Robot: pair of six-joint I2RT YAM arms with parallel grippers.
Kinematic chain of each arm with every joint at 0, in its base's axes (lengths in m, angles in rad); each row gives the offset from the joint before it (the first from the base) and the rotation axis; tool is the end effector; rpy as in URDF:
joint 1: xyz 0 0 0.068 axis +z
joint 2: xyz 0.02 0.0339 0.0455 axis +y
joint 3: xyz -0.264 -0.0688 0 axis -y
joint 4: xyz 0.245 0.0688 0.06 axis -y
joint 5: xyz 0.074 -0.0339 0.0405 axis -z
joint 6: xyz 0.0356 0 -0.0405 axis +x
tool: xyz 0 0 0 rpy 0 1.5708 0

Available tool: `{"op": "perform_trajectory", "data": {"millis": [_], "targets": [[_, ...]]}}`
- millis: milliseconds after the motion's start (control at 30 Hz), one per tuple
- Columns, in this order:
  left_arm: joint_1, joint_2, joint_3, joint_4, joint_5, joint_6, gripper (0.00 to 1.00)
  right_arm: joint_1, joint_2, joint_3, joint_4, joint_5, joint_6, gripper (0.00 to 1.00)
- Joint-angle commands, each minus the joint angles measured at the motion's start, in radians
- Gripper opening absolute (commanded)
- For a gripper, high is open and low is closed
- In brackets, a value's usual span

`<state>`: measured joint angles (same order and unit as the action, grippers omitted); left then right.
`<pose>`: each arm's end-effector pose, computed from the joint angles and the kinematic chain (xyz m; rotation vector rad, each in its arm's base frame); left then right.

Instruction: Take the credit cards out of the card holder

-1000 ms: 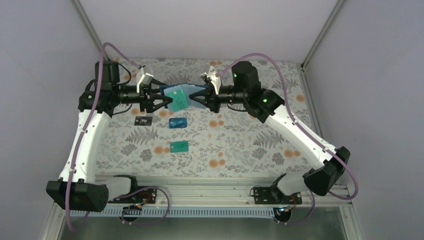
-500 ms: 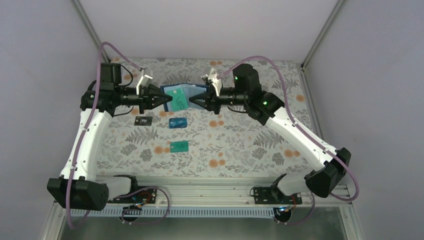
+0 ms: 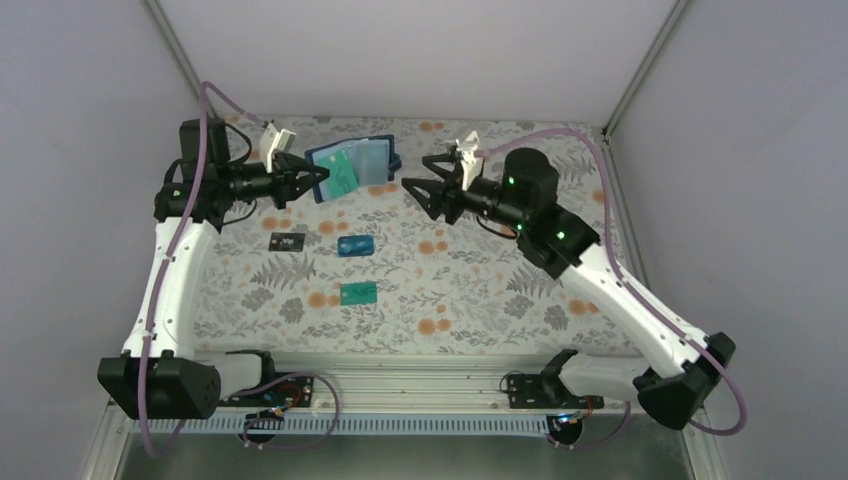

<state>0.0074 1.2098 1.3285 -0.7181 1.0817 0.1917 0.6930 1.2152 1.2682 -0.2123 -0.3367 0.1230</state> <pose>0.2381 -0.0297 0.3979 0.7665 1.8172 -1.0249 0.2047 0.1852 0.4168 -0.7506 1.6417 0.8827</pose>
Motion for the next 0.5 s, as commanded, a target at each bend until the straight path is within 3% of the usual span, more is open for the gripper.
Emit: {"op": "perform_trajectory", "data": {"millis": [0, 167, 233, 467], "targets": [[0.031, -0.019, -0.022, 0.061, -0.090, -0.063, 0.02, 0.101, -0.075, -0.047, 0.170, -0.010, -0.026, 0.64], [0.048, -0.037, -0.044, 0.066, -0.081, -0.056, 0.02, 0.148, -0.017, -0.069, 0.398, -0.467, 0.049, 0.65], [0.050, -0.034, -0.043, 0.066, -0.071, -0.055, 0.02, 0.169, 0.032, -0.080, 0.496, -0.565, 0.107, 0.65], [0.052, -0.049, -0.043, 0.059, -0.002, -0.042, 0.02, 0.175, 0.184, -0.015, 0.463, -0.397, 0.221, 0.60]]}}
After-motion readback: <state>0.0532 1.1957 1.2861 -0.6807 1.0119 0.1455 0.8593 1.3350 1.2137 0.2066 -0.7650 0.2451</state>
